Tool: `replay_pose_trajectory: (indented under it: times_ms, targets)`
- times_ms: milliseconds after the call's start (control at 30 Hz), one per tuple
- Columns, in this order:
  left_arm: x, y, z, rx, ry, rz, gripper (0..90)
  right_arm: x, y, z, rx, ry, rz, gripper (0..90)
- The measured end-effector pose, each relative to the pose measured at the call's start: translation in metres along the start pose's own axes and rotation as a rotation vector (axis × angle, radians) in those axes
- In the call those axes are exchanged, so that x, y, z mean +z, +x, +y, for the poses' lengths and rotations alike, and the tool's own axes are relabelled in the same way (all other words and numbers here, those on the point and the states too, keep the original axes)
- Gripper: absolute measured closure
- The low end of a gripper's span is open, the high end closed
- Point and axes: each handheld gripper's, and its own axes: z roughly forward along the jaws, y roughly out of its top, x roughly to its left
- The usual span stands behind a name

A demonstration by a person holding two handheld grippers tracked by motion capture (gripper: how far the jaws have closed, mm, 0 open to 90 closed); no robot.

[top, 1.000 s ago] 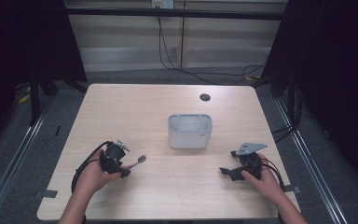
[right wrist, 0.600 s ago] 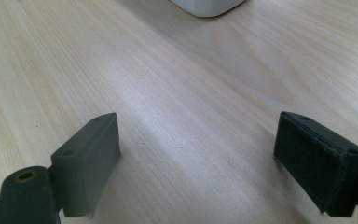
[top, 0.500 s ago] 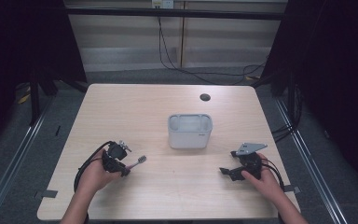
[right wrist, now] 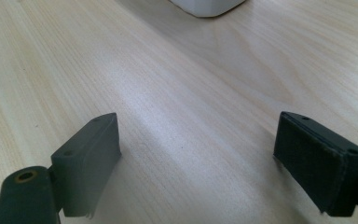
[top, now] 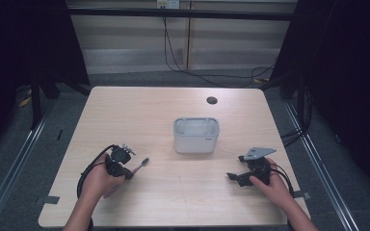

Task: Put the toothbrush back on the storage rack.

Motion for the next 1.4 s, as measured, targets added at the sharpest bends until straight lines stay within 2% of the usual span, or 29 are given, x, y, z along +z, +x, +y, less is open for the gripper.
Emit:
replay_pose_trajectory:
  times_ms: [367, 433, 733, 833, 867, 1100, 1133, 1167, 1300, 1400]
  targets:
    - [-0.018, 0.004, 0.003, -0.032, -0.080, -0.012, 79.3, 0.000, 0.000, 0.000, 0.000, 0.000, 0.000, 13.8]
    - [-0.022, 0.004, 0.003, -0.051, -0.104, -0.024, 79.3, 0.000, 0.000, 0.000, 0.000, 0.000, 0.000, 13.8]
    - [-0.034, 0.004, 0.006, -0.050, -0.162, -0.015, 79.3, 0.000, 0.000, 0.000, 0.000, 0.000, 0.000, 13.7]
    - [-0.039, 0.004, 0.008, -0.061, -0.199, -0.028, 79.3, 0.000, 0.000, 0.000, 0.001, 0.001, 0.000, 13.7]
    - [-0.039, 0.004, 0.008, -0.061, -0.199, -0.028, 79.3, 0.000, 0.000, 0.000, 0.001, 0.001, 0.000, 13.7]
    - [-0.049, 0.005, 0.011, -0.091, -0.290, -0.027, 79.3, 0.000, 0.000, 0.000, 0.001, 0.001, 0.001, 13.7]
    - [-0.049, 0.005, 0.011, -0.091, -0.290, -0.027, 79.3, 0.000, 0.000, 0.000, 0.001, 0.001, 0.001, 13.7]
    - [-0.051, 0.004, 0.013, -0.099, -0.319, -0.022, 79.3, 0.000, 0.000, 0.000, 0.001, 0.002, -0.001, 13.6]
    - [-0.055, 0.003, 0.015, -0.097, -0.342, -0.017, 79.3, 0.000, 0.000, 0.000, 0.002, 0.001, -0.001, 13.7]
    - [-0.058, 0.002, 0.019, -0.099, -0.380, -0.021, 79.3, 0.000, 0.000, 0.000, 0.003, 0.002, -0.001, 13.6]
